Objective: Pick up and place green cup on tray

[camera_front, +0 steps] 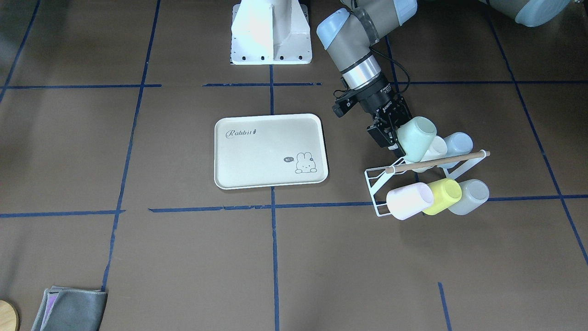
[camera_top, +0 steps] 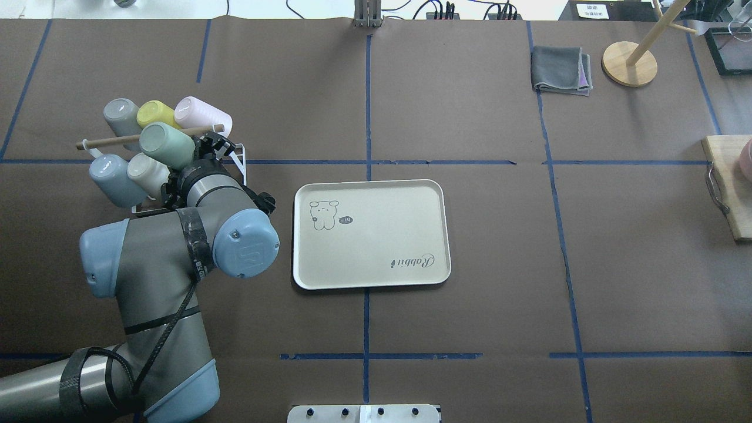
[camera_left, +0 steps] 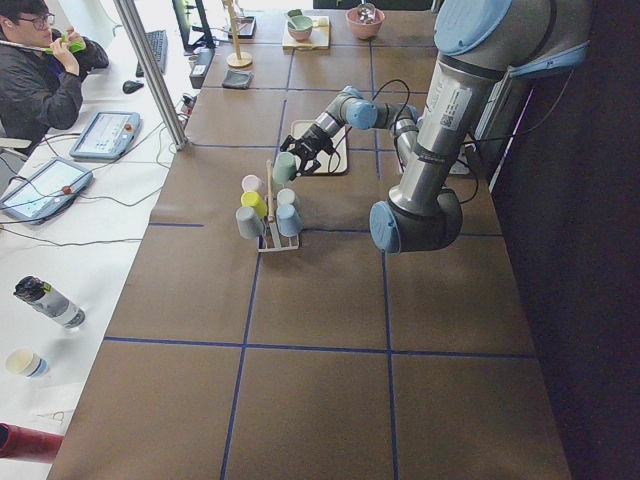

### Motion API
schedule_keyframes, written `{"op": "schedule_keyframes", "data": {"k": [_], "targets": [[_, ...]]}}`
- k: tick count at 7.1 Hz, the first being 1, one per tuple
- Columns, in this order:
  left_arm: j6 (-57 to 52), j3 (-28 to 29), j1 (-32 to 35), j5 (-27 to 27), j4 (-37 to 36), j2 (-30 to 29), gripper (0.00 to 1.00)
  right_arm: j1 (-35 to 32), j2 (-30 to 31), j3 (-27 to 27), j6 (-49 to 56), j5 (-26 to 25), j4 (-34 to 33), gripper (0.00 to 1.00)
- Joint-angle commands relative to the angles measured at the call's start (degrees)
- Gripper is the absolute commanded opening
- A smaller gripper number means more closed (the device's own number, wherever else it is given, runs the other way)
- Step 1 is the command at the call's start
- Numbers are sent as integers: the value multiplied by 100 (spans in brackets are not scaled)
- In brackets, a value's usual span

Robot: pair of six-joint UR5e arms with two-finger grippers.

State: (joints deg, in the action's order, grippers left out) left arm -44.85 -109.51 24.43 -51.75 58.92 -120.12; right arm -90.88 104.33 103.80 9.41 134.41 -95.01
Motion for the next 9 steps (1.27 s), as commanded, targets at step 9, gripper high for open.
{"op": "schedule_keyframes", "data": {"k": [9], "targets": [[4784,-1485,317,-2302,2558,50,57,0,-97,8,-44,-11,9,100]]}}
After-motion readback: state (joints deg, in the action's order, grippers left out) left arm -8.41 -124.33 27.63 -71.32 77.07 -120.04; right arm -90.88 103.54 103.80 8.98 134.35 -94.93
